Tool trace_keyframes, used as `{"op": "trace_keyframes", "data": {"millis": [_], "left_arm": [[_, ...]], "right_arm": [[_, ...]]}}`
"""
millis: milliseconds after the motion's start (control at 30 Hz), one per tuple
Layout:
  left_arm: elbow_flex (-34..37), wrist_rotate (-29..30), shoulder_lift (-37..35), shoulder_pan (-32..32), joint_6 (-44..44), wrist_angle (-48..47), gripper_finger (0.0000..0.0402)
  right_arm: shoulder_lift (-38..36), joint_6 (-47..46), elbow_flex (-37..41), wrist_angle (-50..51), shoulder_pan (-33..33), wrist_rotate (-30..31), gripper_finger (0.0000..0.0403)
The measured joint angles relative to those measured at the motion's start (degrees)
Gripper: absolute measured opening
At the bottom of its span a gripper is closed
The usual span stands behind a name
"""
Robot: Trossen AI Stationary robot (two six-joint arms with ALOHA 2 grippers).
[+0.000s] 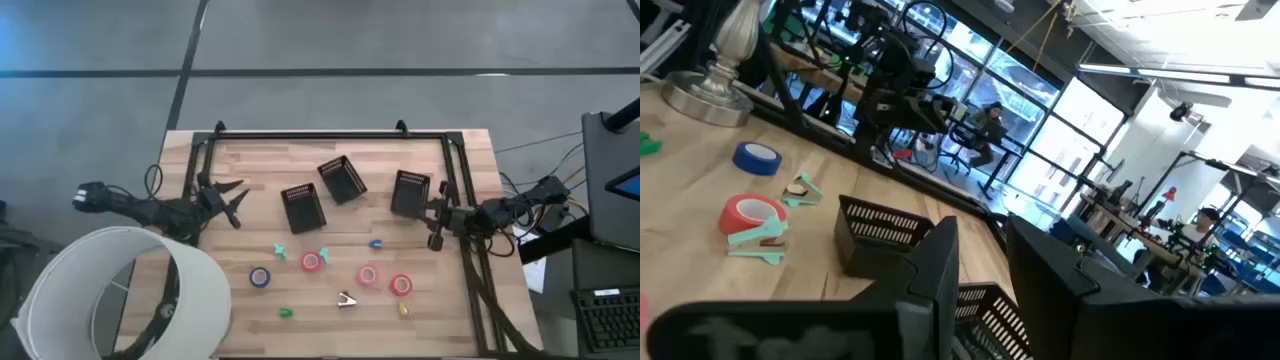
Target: Pick and place Stapler, Stapler remover, tape
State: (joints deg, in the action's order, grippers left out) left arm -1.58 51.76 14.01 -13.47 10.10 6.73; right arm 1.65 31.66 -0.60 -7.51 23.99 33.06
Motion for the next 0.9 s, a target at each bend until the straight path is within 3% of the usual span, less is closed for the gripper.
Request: {"op": "trace_keyframes", "data": {"millis": [467, 900], "left_arm": [[0.00, -0.01, -0.01, -0.01, -0.01, -0.01, 0.0145], [0.00, -0.01, 0.00, 0.01, 0.01, 0.00, 0.0145]], "right_arm": [[0.00, -0.08, -0.01, 0.00, -0.01, -0.01, 0.0068], [0.02, -0.09, -0.02, 0.00, -0.01, -0.01, 0.0085]]}}
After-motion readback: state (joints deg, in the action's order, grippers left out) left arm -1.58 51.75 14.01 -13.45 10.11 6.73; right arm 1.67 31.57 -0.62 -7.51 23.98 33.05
